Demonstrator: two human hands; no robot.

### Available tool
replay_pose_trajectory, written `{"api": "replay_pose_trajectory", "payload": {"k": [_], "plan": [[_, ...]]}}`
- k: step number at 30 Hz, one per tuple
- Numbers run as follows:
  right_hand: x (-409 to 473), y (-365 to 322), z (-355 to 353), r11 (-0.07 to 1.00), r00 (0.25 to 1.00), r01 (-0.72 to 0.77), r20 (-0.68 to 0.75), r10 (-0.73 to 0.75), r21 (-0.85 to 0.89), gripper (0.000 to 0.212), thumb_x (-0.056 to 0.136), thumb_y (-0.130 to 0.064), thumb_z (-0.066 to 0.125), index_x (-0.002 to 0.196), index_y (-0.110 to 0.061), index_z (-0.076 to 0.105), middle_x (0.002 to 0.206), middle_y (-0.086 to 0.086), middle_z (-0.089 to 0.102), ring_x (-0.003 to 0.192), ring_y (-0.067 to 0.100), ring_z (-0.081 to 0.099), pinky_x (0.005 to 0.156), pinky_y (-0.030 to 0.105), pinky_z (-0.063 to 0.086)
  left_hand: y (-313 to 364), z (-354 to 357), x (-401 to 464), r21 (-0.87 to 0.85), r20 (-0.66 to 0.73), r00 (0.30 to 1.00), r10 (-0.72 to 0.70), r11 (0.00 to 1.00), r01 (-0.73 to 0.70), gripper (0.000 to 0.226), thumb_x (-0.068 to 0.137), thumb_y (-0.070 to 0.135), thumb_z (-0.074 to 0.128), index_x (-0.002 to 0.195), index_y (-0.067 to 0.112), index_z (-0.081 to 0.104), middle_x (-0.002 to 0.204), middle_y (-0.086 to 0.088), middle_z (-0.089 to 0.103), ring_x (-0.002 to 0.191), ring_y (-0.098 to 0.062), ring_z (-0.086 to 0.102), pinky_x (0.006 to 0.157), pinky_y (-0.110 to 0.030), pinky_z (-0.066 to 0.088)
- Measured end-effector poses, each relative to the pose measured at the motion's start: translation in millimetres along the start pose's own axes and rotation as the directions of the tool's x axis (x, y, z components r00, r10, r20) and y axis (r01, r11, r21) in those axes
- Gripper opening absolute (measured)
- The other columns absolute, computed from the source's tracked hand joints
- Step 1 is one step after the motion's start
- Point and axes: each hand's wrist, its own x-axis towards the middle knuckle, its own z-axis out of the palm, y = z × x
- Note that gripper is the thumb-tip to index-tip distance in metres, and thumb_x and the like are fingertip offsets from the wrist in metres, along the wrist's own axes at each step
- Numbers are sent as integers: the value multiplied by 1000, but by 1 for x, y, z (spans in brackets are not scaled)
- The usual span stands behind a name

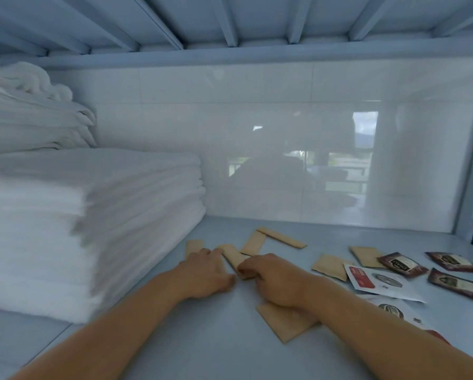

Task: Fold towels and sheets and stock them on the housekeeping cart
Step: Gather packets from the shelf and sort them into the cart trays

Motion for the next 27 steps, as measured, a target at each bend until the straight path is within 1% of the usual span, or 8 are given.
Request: {"api": "replay_pose_trajectory", "payload": {"k": [5, 8, 12, 16, 18, 20, 24, 27], "plan": [[-5, -4, -4, 995, 999, 54, -7, -54, 88, 58, 90, 2, 46, 139, -23, 62, 143, 0, 59, 131, 16, 52, 106, 21, 37, -2, -9, 0, -40, 58, 993, 103, 994, -101, 73, 99, 38, 60, 161, 21, 27, 164, -8, 32, 146, -27, 38, 119, -41, 33], [-7, -11, -9, 983, 997, 73, 5, -75, 169, 60, 88, 7, 44, 135, -22, 66, 140, -3, 62, 130, 10, 53, 103, 14, 35, -8, -16, -3, -19, 90, 989, 115, 993, -114, 72, 99, 20, 63, 161, 23, 27, 165, -4, 31, 145, -23, 41, 116, -31, 34], [-8, -18, -10, 939, 992, 96, 49, -118, 329, 68, 80, 18, 40, 126, -19, 74, 133, -8, 68, 125, -4, 56, 103, 7, 38, -18, -21, -2, -58, 18, 997, 80, 995, -79, 68, 97, 6, 58, 158, 24, 35, 162, -2, 38, 144, -18, 41, 112, -28, 38], [-5, -17, -5, 924, 992, 123, -6, -130, 363, 64, 78, 21, 42, 119, -14, 77, 127, -4, 72, 121, -4, 61, 99, 6, 41, -13, -13, 0, -62, -5, 1000, 21, 998, -21, 56, 102, 34, 55, 155, 27, 37, 159, -10, 37, 137, -32, 45, 102, -33, 43], [-4, -7, -5, 957, 992, 117, -77, -100, 266, 58, 80, 15, 45, 119, -14, 76, 128, -3, 71, 123, 4, 61, 103, 15, 45, -9, -4, 1, -37, 8, 1000, -12, 999, 12, 78, 95, 70, 49, 156, 26, 32, 153, -12, 42, 131, -34, 49, 101, -39, 44], [-3, 4, -4, 989, 993, 62, -106, -48, 135, 52, 85, 7, 47, 122, -17, 74, 136, -3, 66, 130, 11, 56, 111, 27, 42, -6, 4, 3, -9, -15, 999, -49, 999, 49, 104, 82, 89, 43, 158, 21, 26, 153, -13, 44, 135, -36, 46, 106, -42, 39], [0, 19, -5, 997, 986, -74, -145, 76, 19, 38, 97, -14, 54, 132, -25, 63, 148, -5, 54, 138, 14, 46, 115, 32, 37, -4, 7, 5, 7, -9, 1000, 9, 1000, -9, 81, 93, 67, 52, 158, 24, 28, 152, -10, 45, 136, -32, 45, 111, -45, 40], [2, 25, -9, 996, 992, -79, -103, 75, -39, 45, 98, -29, 60, 142, -25, 56, 154, -6, 47, 143, 15, 41, 119, 33, 32, -5, -1, 4, 35, 18, 996, 88, 996, -88, 61, 102, 40, 50, 157, 22, 32, 151, -8, 48, 134, -28, 49, 110, -40, 40]]}}
